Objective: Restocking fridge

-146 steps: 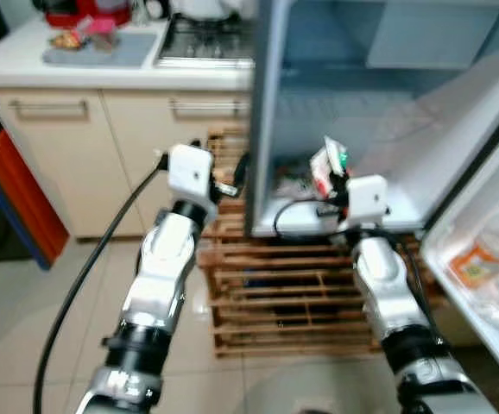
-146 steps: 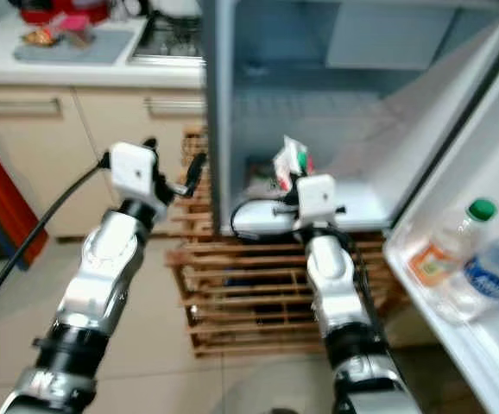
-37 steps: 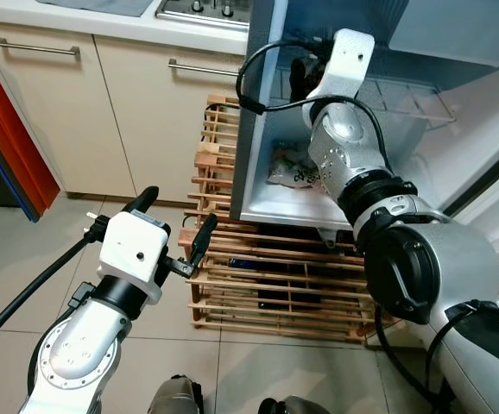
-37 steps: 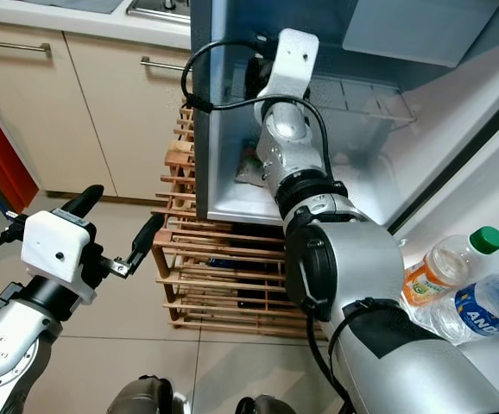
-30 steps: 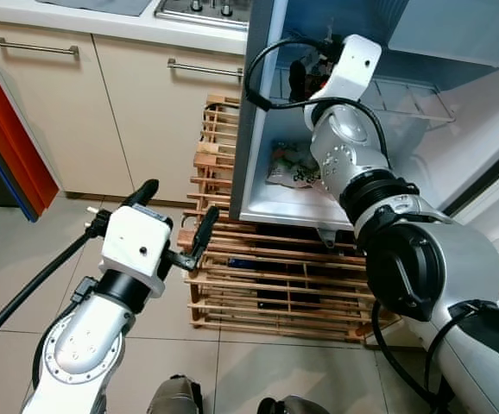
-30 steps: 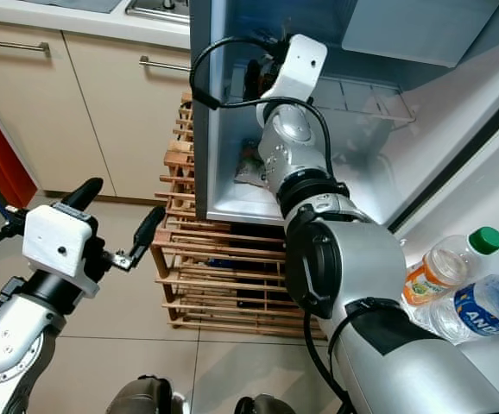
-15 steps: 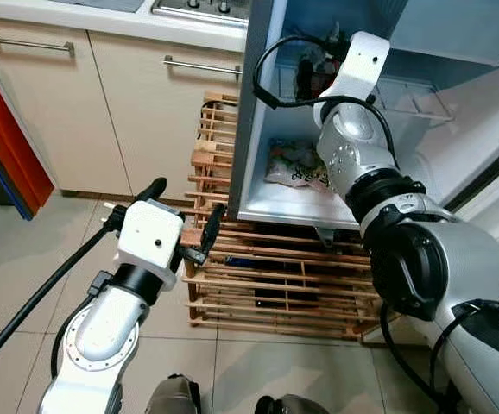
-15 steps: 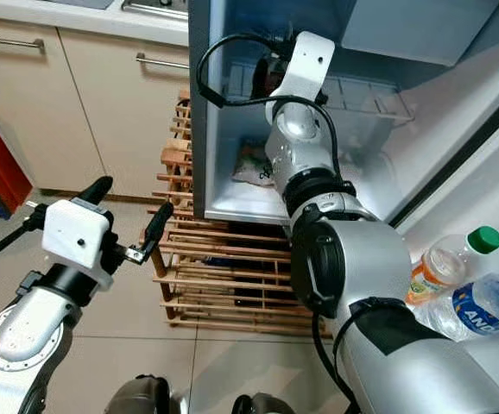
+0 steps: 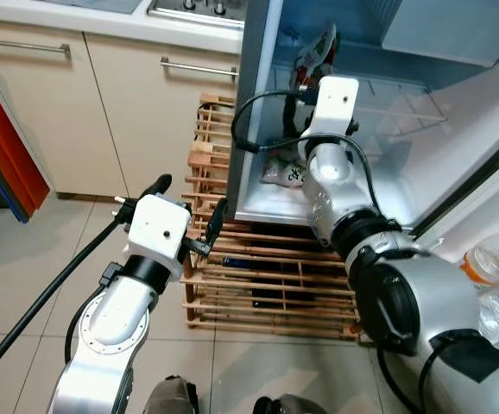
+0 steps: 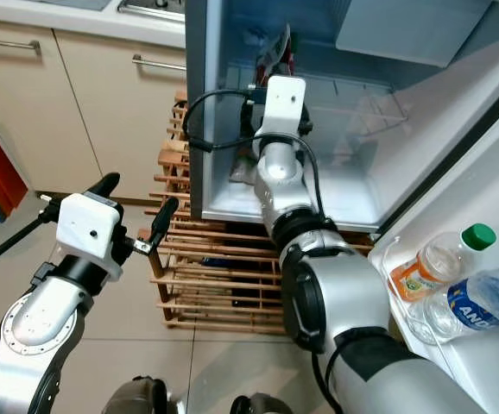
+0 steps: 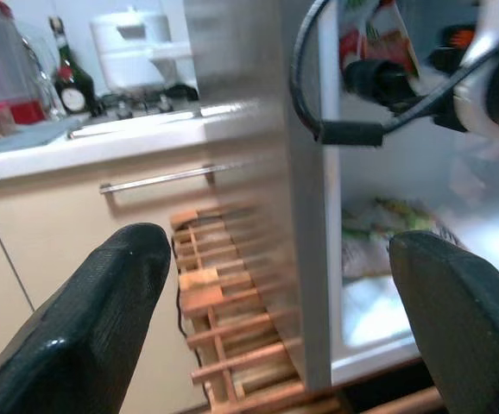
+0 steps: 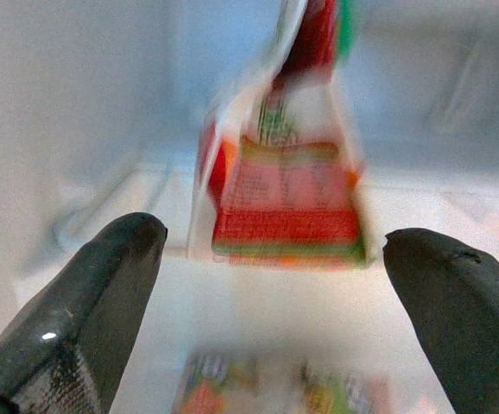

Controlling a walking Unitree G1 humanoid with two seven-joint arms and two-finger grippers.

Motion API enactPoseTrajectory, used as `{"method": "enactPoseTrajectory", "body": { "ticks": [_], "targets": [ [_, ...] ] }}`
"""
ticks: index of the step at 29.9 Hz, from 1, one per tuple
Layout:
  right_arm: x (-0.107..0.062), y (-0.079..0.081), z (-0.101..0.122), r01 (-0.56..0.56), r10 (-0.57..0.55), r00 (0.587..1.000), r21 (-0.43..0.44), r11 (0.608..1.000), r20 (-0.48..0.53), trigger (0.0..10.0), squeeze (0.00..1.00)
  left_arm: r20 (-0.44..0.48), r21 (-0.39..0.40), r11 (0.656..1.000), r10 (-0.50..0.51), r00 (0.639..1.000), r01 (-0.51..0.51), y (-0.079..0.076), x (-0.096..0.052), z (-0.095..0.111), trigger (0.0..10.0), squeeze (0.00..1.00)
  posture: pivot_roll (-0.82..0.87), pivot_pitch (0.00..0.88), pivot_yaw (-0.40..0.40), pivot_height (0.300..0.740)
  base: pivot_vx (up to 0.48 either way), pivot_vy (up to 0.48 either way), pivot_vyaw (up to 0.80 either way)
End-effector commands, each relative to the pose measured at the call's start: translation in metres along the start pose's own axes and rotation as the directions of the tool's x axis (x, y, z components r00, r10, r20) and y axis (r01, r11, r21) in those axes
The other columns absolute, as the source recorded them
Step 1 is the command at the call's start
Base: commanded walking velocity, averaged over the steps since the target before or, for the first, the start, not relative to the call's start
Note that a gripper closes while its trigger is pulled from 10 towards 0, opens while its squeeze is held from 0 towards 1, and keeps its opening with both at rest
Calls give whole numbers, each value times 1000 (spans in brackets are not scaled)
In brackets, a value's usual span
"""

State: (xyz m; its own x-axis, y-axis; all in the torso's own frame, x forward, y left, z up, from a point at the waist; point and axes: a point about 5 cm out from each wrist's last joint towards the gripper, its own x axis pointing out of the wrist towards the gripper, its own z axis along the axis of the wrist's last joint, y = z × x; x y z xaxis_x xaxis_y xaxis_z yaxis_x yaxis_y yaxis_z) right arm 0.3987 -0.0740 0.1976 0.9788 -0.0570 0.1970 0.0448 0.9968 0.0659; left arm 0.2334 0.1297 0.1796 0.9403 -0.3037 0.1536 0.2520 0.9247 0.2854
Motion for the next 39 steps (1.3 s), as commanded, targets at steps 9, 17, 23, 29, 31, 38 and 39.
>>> {"method": "enactPoseTrajectory", "body": {
  "ticks": [9, 17, 23, 29, 31, 38, 39],
  "targets": [
    [-56, -37, -25, -17, 36, 985, -109, 994, 170, 10000, 0, -121, -18, 994, 108, 987, -111, 22, -9, -31, 10000, 0, 80, 0, -116, 740, 0, 0, 0],
    [-105, -80, -57, -51, 62, 995, -147, 988, 73, 10000, 0, -165, -64, 983, 162, 973, -174, 32, -6, -44, 10000, 0, 48, 0, -71, 740, 0, 0, 0],
    [-129, -113, -86, -108, 97, 990, -109, 988, -100, 10000, 0, -131, -85, 983, 148, 980, -160, 19, 20, -46, 10000, 0, -19, 0, -46, 740, 0, 0, 0],
    [-156, -131, -88, -112, 96, 984, -102, 988, -153, 10000, 0, -137, -62, 982, 166, 977, -176, 23, 28, -60, 10000, 0, -54, 0, -36, 740, 0, 0, 0],
    [-160, -136, -90, -106, 89, 982, -101, 989, -167, 10000, 0, -142, -65, 982, 166, 976, -177, 24, 27, -61, 10000, 0, -54, 0, -36, 740, 0, 0, 0],
    [-153, -123, -91, -98, 87, 980, -51, 994, -179, 10000, 0, -112, -124, 980, 143, 983, -156, 13, 28, -55, 10000, 0, -61, 0, -19, 740, 0, 0, 0],
    [-153, -123, -91, -98, 87, 980, -51, 994, -179, 10000, 0, -112, -124, 980, 143, 983, -156, 13, 28, -55, 10000, 0, -61, 0, -19, 740, 0, 0, 0]
  ]
}}
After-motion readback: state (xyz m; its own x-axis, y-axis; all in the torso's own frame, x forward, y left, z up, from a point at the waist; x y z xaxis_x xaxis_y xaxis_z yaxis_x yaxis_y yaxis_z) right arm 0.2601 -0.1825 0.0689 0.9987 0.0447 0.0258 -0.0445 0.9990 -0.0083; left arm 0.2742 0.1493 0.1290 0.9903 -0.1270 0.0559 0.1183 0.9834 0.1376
